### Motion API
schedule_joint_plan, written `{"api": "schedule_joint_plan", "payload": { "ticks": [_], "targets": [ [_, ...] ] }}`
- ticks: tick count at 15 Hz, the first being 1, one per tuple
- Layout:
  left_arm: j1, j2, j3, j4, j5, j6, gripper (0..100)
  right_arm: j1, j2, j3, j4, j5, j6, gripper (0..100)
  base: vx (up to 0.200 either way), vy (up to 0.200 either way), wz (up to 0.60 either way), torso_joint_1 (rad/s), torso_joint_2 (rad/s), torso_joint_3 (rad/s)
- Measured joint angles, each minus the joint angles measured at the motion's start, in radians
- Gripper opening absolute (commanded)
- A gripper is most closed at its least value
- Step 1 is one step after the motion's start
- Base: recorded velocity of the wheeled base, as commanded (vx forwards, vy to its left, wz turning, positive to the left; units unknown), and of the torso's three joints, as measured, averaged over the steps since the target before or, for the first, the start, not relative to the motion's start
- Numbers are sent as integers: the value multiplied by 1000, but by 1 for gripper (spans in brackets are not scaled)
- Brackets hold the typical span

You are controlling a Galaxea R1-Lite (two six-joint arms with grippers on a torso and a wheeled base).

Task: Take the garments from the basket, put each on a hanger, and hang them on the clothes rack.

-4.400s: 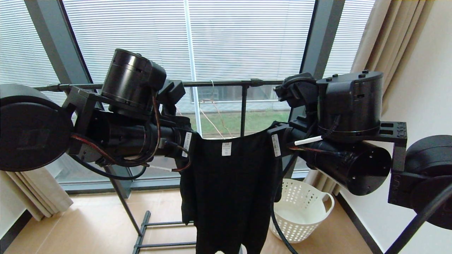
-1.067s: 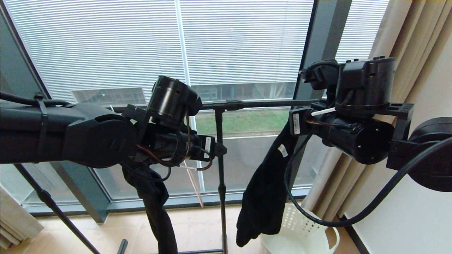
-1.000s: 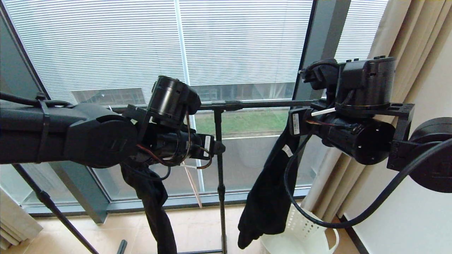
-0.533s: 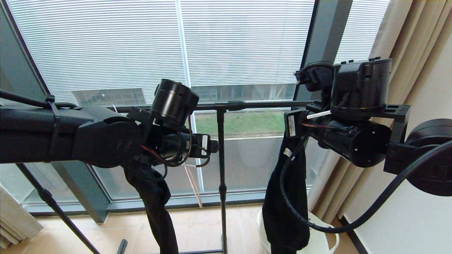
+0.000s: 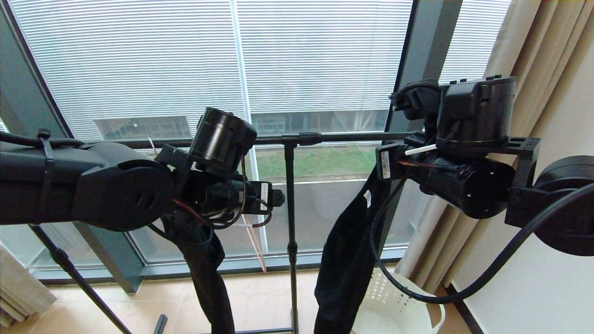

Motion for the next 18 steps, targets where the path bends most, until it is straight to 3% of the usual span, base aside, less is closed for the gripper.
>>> {"api": "schedule_joint_plan", "payload": {
  "ticks": [9,18],
  "targets": [
    [2,38,77,0,66,-76,100,0,2,0,0,0,0,0,0,0,0,0,0,0],
    [53,159,-24,-5,76,-96,100,0,4,0,1,1,0,0,0,0,0,0,0,0]
  ]
}}
